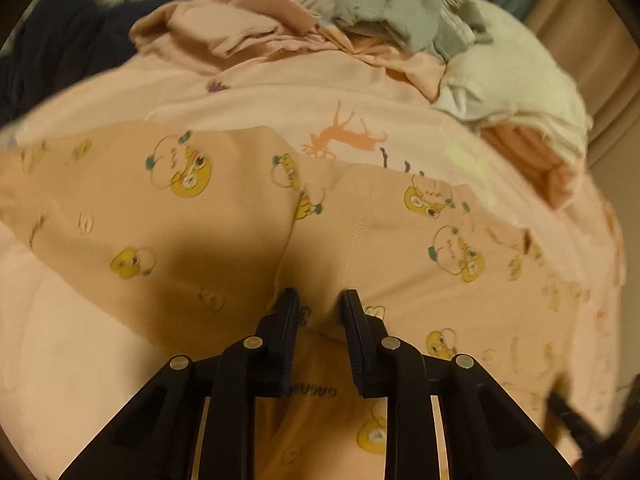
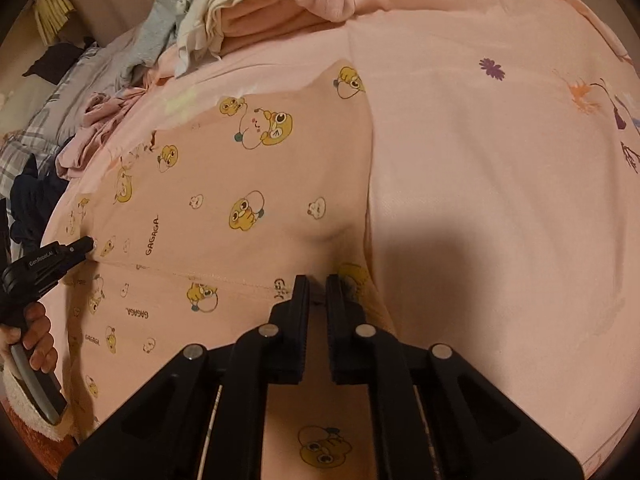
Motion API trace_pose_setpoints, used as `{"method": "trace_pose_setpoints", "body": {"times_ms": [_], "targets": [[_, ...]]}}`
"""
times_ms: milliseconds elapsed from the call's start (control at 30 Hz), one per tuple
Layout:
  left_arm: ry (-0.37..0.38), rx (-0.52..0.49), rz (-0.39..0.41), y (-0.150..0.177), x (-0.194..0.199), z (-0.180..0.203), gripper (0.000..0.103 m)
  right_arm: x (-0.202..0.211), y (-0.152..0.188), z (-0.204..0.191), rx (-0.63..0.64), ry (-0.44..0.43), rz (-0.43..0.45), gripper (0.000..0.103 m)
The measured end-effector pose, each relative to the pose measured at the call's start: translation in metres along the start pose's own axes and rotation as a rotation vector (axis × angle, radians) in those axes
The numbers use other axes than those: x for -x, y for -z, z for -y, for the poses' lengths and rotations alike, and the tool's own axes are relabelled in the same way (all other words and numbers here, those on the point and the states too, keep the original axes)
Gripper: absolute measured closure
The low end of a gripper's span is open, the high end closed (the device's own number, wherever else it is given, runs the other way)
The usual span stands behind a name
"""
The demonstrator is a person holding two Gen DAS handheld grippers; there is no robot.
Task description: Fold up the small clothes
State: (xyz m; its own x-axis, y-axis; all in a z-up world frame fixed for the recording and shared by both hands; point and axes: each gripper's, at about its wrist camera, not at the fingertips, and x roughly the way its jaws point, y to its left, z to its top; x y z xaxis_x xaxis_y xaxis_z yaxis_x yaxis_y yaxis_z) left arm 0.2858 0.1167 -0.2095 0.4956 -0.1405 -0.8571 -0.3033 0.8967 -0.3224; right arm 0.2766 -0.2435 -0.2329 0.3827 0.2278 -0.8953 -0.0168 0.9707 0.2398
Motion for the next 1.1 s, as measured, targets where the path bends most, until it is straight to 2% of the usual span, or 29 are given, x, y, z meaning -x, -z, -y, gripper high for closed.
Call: {"method": "trace_pose_setpoints", "body": {"times_ms": [67, 167, 233, 267, 333, 433, 500, 567, 667, 800, 867, 900, 1000, 1100], "targets": [[0.023, 0.057, -0.005, -0.005, 0.013, -0.016, 0.077, -0.001, 0.0, 0.001, 0.004, -0.006, -0.013, 0.096], [0.036, 0.141, 0.069, -0.015, 0.047, -0.055, 0.07, -0.001, 0.002, 0.009, -0.025, -0.037, -0.012, 0.096], [0.061, 0.252, 0.131, -0.023, 0.066, -0.098, 0.047, -0.001, 0.003, 0.011, -0.042, -0.048, -0.007, 0.096], [0.07, 0.327, 0.152, -0.027, 0.074, -0.126, 0.045, -0.001, 0.003, 0.01, -0.042, -0.047, -0.004, 0.096], [0.093, 0.479, 0.185, -0.031, 0.088, -0.182, 0.045, -0.002, 0.004, 0.007, -0.034, -0.038, 0.004, 0.096], [0.098, 0.644, 0.254, -0.027, 0.103, -0.247, 0.045, -0.002, 0.005, 0.003, -0.006, -0.014, 0.012, 0.096], [0.095, 0.711, 0.276, -0.02, 0.11, -0.279, 0.045, -0.002, 0.005, 0.0, 0.013, 0.001, 0.015, 0.095], [0.09, 0.747, 0.305, -0.014, 0.114, -0.296, 0.045, -0.003, 0.005, 0.0, 0.013, 0.003, 0.015, 0.095], [0.085, 0.764, 0.304, -0.017, 0.108, -0.313, 0.045, -0.003, 0.005, 0.002, 0.007, -0.002, 0.016, 0.095], [0.181, 0.811, 0.239, -0.027, 0.082, -0.324, 0.057, -0.003, 0.005, 0.001, -0.001, -0.002, 0.019, 0.095], [0.193, 0.823, 0.235, -0.029, 0.076, -0.327, 0.06, -0.003, 0.006, 0.0, 0.0, 0.003, 0.018, 0.095], [0.187, 0.814, 0.242, -0.032, 0.076, -0.326, 0.065, -0.003, 0.006, -0.001, 0.001, 0.006, 0.019, 0.095], [0.117, 0.782, 0.227, -0.038, 0.076, -0.326, 0.086, -0.003, 0.006, -0.002, 0.004, 0.013, 0.021, 0.095], [0.035, 0.719, 0.224, -0.043, 0.078, -0.316, 0.093, -0.003, 0.006, -0.001, 0.008, 0.015, 0.022, 0.095]]}}
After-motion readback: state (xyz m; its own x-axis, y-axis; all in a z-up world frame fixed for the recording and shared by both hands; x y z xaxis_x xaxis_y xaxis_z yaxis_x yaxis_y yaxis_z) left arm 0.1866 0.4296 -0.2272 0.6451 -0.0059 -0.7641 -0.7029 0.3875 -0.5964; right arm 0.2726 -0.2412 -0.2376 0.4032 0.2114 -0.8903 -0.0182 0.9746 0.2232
